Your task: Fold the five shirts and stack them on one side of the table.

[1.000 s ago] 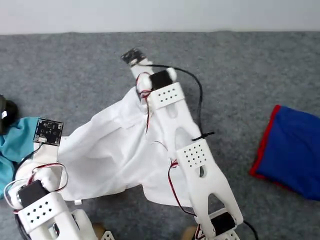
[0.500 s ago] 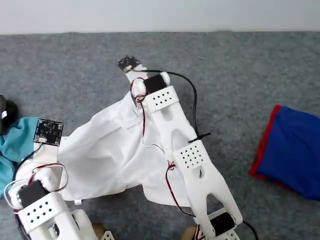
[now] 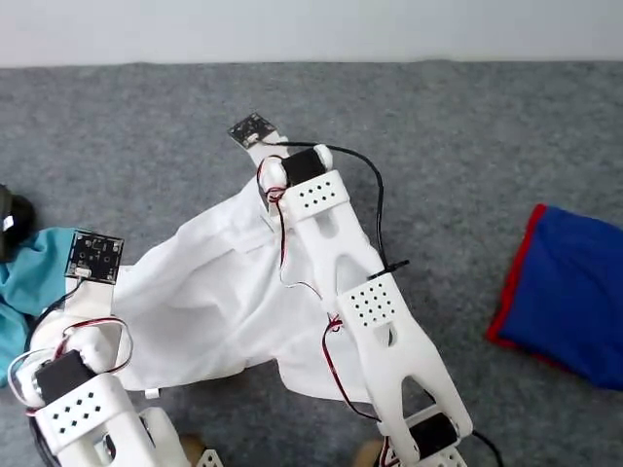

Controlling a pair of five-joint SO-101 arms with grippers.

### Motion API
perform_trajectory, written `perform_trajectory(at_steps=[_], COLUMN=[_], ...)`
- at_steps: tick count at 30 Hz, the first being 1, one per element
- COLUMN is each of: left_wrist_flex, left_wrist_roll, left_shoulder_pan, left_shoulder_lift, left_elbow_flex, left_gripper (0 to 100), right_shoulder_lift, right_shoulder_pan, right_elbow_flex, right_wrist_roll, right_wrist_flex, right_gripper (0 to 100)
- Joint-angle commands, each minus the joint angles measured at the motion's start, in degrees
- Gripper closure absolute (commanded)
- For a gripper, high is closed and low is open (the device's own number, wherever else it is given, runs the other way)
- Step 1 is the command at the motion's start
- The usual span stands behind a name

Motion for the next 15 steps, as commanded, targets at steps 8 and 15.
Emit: perform_trajectory(at_steps=[8,15], left_wrist_flex=[-0.7,-0.9], left_wrist_roll=[10.1,16.2], left_shoulder_pan=[0.1,10.3], left_shoulder_lift=[-0.6,-0.5], left_elbow_flex=[-15.5,-33.9], left_gripper=[100,100], right_shoulder_lift=[-25.8,-41.1], right_shoulder_pan=[9.0,15.9], right_elbow_flex=[-3.1,-3.1], right_wrist_roll=[1.1,1.2], right_wrist_flex=[0.0,0.7], right_gripper=[98.8,98.8])
